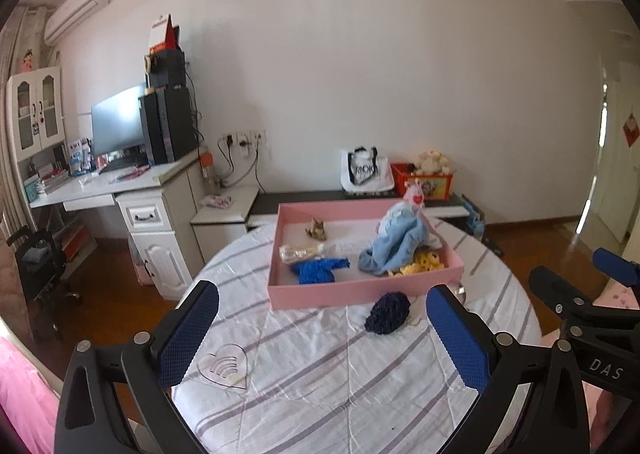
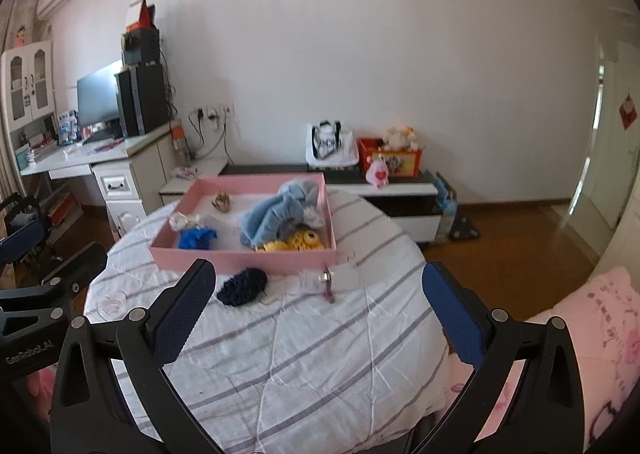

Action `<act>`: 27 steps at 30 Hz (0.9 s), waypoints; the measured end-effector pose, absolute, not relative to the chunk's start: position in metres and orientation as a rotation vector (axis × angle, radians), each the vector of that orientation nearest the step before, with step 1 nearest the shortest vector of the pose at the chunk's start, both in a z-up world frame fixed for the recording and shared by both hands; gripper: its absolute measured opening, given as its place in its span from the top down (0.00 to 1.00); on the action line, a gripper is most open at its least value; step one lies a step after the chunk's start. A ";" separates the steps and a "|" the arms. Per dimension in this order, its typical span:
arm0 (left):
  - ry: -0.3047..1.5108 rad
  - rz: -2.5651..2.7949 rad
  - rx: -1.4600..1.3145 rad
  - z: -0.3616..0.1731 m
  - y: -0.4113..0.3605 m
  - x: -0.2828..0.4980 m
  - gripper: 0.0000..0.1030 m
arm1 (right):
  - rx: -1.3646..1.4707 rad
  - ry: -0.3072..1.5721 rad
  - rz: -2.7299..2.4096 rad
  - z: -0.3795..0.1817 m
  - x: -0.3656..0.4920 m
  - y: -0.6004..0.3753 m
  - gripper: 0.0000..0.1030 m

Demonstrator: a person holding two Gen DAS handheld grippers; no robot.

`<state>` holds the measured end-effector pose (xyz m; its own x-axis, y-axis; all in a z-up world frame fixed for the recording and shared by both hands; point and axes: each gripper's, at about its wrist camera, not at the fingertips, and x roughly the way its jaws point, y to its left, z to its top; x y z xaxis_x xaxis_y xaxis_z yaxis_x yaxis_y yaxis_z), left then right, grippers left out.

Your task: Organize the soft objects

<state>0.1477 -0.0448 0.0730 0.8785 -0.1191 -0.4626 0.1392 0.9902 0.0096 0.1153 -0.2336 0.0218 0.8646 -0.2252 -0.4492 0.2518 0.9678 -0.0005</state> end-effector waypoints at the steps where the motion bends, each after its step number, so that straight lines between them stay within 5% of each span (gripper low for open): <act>1: 0.492 -0.137 0.044 0.071 -0.047 0.152 0.00 | 0.060 0.473 -0.254 0.019 0.118 -0.236 0.00; 27: 0.851 -0.190 0.106 -0.023 -0.109 0.307 0.00 | 0.160 0.795 -0.305 -0.083 0.213 -0.306 0.00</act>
